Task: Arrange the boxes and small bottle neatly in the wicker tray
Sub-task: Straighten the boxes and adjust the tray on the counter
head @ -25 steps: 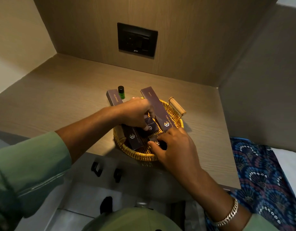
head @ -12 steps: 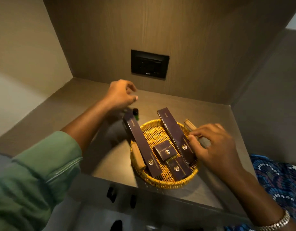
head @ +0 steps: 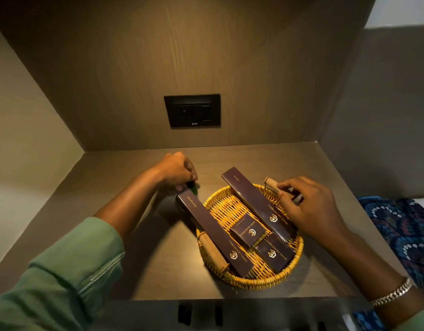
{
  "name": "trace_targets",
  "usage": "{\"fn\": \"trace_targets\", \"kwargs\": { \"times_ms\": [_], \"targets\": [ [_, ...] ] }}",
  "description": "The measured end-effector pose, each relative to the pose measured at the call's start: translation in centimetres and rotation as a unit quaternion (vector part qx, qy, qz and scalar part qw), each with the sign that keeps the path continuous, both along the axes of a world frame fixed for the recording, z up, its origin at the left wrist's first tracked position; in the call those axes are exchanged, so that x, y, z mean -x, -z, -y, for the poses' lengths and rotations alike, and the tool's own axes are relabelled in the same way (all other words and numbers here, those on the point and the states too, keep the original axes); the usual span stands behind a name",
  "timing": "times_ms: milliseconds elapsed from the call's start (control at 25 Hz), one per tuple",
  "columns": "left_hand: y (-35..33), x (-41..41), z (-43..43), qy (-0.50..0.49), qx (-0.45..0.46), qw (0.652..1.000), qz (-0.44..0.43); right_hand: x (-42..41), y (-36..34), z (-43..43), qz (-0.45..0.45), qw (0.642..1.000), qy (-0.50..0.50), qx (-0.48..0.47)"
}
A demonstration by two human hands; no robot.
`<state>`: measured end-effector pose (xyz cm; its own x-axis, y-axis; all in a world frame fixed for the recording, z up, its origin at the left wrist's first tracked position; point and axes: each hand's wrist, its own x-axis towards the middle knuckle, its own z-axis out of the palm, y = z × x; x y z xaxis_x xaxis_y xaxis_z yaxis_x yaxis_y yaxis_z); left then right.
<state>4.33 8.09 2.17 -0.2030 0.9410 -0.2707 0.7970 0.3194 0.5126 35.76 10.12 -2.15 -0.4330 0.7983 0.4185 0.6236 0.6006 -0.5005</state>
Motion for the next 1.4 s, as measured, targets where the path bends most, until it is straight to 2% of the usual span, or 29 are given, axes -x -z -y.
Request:
{"fn": "trace_targets", "kwargs": {
  "times_ms": [320, 440, 560, 680, 800, 1000, 1160, 1280, 1360, 1400],
  "targets": [
    [-0.2, -1.0, 0.8, 0.027, -0.026, 0.999, -0.026, 0.2, 0.5, 0.8, -0.037, 0.999, 0.017, 0.003],
    [-2.0, -2.0, 1.1, 0.027, -0.084, 0.995, -0.041, 0.1, 0.6, 1.0, -0.058, 0.998, 0.014, 0.011],
    [-4.1, -4.3, 2.0, 0.108, -0.138, 0.983, -0.050, 0.0, 0.7, 1.0, -0.075, 0.997, 0.015, 0.017],
    [-4.0, -7.4, 2.9, 0.178, -0.124, 0.973, -0.080, -0.2, 0.8, 1.0, -0.083, 0.996, 0.012, 0.028],
    [-2.3, -9.3, 2.9, 0.185, -0.087, 0.968, -0.145, -0.5, 1.0, 1.1, -0.091, 0.995, 0.007, 0.035],
    [-1.1, -10.2, 2.7, 0.164, -0.054, 0.966, -0.190, -1.2, 1.2, 1.0, -0.097, 0.994, -0.003, 0.056],
    [-1.7, -11.0, 2.9, 0.151, -0.050, 0.969, -0.189, -1.8, 1.1, 1.1, -0.099, 0.993, -0.008, 0.059],
    [-3.1, -10.9, 5.0, 0.053, -0.150, 0.980, -0.117, -2.1, 0.6, 0.6, -0.097, 0.994, -0.018, 0.051],
    [-3.3, -10.6, 8.2, -0.038, -0.246, 0.965, -0.087, -2.2, 0.1, 0.0, -0.095, 0.994, -0.034, 0.045],
    [-2.8, -10.6, 10.2, -0.089, -0.266, 0.957, -0.072, -2.2, 0.0, -0.3, -0.093, 0.994, -0.041, 0.042]
  ]
}}
